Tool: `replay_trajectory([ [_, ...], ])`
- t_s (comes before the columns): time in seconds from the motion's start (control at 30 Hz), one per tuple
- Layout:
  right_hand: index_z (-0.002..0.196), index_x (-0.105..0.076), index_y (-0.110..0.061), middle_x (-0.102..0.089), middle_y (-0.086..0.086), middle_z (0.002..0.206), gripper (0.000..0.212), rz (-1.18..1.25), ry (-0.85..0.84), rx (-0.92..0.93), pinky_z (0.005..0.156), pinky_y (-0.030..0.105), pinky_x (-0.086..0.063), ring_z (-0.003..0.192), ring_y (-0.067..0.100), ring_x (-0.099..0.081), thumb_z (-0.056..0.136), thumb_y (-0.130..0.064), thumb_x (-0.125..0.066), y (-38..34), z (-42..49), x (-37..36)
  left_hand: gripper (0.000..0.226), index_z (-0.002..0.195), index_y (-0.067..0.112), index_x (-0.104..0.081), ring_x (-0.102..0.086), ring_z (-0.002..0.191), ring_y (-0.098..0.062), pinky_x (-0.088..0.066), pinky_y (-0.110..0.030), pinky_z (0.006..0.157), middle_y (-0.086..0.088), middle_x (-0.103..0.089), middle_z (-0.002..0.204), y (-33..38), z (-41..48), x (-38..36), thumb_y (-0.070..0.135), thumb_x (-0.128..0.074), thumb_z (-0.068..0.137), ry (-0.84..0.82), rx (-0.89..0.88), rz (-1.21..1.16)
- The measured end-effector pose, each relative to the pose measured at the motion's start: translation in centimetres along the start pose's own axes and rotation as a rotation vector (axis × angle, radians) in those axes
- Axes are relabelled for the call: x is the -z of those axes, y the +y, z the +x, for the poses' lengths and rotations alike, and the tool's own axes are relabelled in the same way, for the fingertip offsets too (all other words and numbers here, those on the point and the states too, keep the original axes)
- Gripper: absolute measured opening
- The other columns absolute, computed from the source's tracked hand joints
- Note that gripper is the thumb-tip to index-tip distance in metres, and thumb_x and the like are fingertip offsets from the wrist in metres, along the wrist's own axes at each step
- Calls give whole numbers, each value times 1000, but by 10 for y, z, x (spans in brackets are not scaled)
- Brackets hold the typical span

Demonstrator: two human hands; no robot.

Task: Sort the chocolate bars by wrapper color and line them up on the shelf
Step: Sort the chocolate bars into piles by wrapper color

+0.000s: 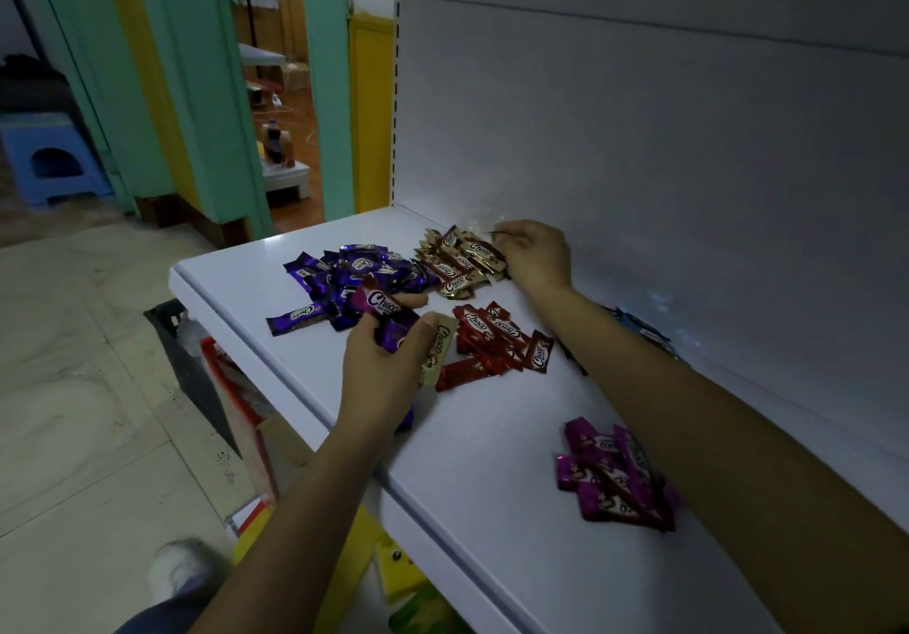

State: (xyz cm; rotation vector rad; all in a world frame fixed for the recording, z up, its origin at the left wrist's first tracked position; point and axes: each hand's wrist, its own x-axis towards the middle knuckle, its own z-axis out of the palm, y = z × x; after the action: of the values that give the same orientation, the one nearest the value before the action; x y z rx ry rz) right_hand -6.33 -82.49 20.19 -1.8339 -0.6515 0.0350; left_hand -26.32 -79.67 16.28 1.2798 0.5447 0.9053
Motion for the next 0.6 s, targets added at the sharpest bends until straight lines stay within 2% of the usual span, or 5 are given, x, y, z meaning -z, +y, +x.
replay_trajectory([
  [0.1,111,-69,-13,-67,2,116,29,-166,-108,88,88,23,-48,99,14,-62,92,-6,-49,7,7,-16,16,100,29,-63,-66,103,-22,-58,-32,77,3,-67,109,-1,1,0,16,-62,91,6,0,-6],
  [0.23,114,-68,-18,-62,5,127,33,-451,-273,64,104,38,-42,117,25,-55,91,-4,-50,28,21,-34,17,99,30,-63,-65,106,-24,-57,-38,85,1,-66,111,-1,1,-1,15,-62,91,-1,-10,-13],
  [0.4,116,-67,-28,-58,7,131,38,-639,-279,130,102,45,-41,118,31,-49,89,-7,-51,35,24,-34,16,98,30,-62,-66,102,-20,-59,-24,71,3,-66,108,-2,4,-1,15,-61,92,-1,-13,-21],
  [0.5,113,-69,-24,-65,6,119,27,-517,-249,200,95,38,-46,107,25,-57,93,-16,-53,25,10,-23,16,97,31,-62,-66,102,-20,-58,-28,75,6,-66,106,-2,3,-2,16,-62,91,5,-15,-13],
  [0.6,99,-69,-13,-69,3,90,25,-101,-396,86,75,26,-49,79,13,-63,97,-31,-52,-8,-26,-5,15,98,29,-62,-67,101,-19,-58,-31,78,7,-67,103,-2,1,-1,15,-61,92,9,-25,-9],
])
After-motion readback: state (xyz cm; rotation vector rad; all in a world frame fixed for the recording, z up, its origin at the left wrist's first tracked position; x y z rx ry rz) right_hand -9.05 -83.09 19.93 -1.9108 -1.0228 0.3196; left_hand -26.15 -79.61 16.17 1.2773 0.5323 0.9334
